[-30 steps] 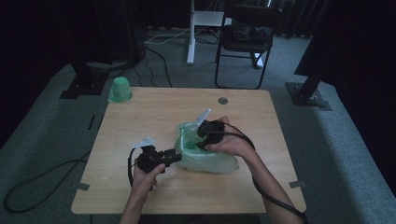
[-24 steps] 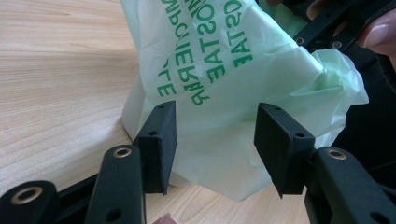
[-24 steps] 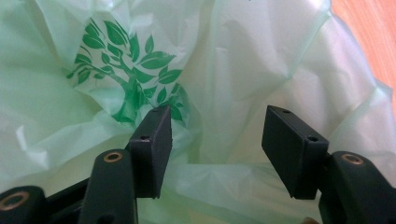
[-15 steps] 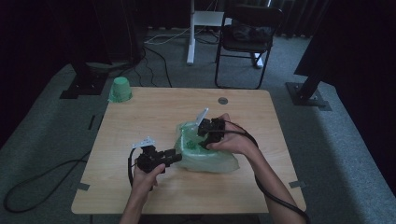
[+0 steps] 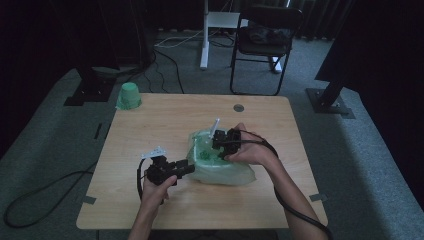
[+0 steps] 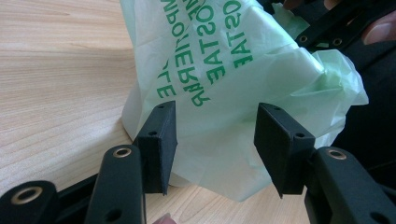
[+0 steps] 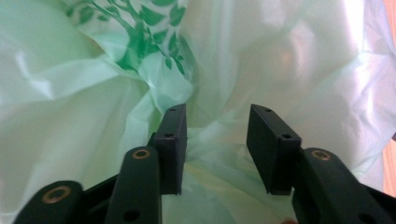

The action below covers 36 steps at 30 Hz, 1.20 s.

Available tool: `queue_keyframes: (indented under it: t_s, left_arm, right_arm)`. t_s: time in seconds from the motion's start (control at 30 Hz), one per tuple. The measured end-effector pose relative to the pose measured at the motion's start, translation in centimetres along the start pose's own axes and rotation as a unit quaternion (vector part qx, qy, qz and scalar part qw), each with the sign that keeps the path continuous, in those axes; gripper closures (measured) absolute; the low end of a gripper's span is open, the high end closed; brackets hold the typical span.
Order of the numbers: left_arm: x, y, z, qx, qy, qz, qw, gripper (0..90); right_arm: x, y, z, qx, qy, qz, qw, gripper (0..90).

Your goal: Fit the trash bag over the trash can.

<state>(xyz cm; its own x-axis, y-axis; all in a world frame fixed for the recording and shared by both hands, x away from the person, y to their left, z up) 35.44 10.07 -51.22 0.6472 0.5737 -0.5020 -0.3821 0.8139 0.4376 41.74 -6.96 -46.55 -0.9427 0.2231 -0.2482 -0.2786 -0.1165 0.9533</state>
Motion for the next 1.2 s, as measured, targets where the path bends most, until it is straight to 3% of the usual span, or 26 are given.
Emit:
queue_keyframes:
  t_s: [0.33, 0.47, 0.67, 0.77, 0.93, 1.03, 1.07, 1.1, 1.13, 1.2]
  left_arm:
    - [0.0, 0.0, 0.0, 0.0, 0.001, 0.0, 1.0, 50.1]
    - [0.0, 0.1, 0.0, -0.002, 0.002, 0.0, 1.0, 50.0]
    - [0.1, 0.3, 0.0, -0.003, 0.003, 0.002, 1.0, 50.0]
    - [0.2, 0.4, 0.1, -0.005, 0.004, 0.003, 1.0, 50.0]
    - [0.4, 0.8, 0.2, -0.011, 0.003, 0.008, 0.9999, 49.8]
    - [0.5, 1.0, 0.2, -0.014, 0.005, 0.01, 0.9998, 49.7]
    - [0.5, 1.0, 0.2, -0.014, 0.005, 0.01, 0.9998, 49.7]
    - [0.6, 1.1, 0.3, -0.015, 0.007, 0.011, 0.9998, 49.7]
    - [0.6, 1.2, 0.3, -0.015, 0.006, 0.012, 0.9998, 49.7]
    - [0.8, 1.4, 0.3, -0.018, 0.008, 0.015, 0.9997, 49.6]
  right_arm:
    - [-0.3, -0.4, -0.1, -0.003, -0.007, -0.023, 0.9997, 37.6]
    - [-0.2, -0.2, 0.0, -0.016, -0.01, -0.029, 0.9994, 32.7]
    - [-0.1, 1.0, -0.1, -0.057, -0.017, -0.035, 0.9976, 24.5]
    - [-0.1, 2.3, -0.6, -0.096, -0.029, -0.033, 0.9944, 23.5]
    - [-0.7, 4.5, -2.4, -0.181, -0.071, -0.04, 0.9801, 23.3]
    - [-1.0, 5.2, -3.7, -0.238, -0.105, -0.031, 0.9651, 25.3]
    - [-1.0, 5.2, -3.7, -0.238, -0.105, -0.031, 0.9651, 25.3]
    - [-1.1, 5.3, -4.3, -0.26, -0.121, -0.029, 0.9577, 26.1]
    - [-1.3, 5.4, -5.3, -0.289, -0.145, -0.023, 0.9461, 28.5]
    - [-1.5, 5.3, -6.4, -0.324, -0.178, -0.016, 0.9289, 29.8]
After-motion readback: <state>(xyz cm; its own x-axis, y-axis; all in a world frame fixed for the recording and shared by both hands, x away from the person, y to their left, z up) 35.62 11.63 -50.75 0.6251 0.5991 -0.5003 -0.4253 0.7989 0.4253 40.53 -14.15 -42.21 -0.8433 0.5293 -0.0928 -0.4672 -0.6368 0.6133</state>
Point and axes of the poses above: each handheld gripper's, and its own axes: y roughly backward along the jaws, z roughly out of its top, x roughly to its left, the point moved 7 cm from there along -y, roughly forward along the jaws, and after that the axes turned 4 degrees about x, right-handed, at the moved point
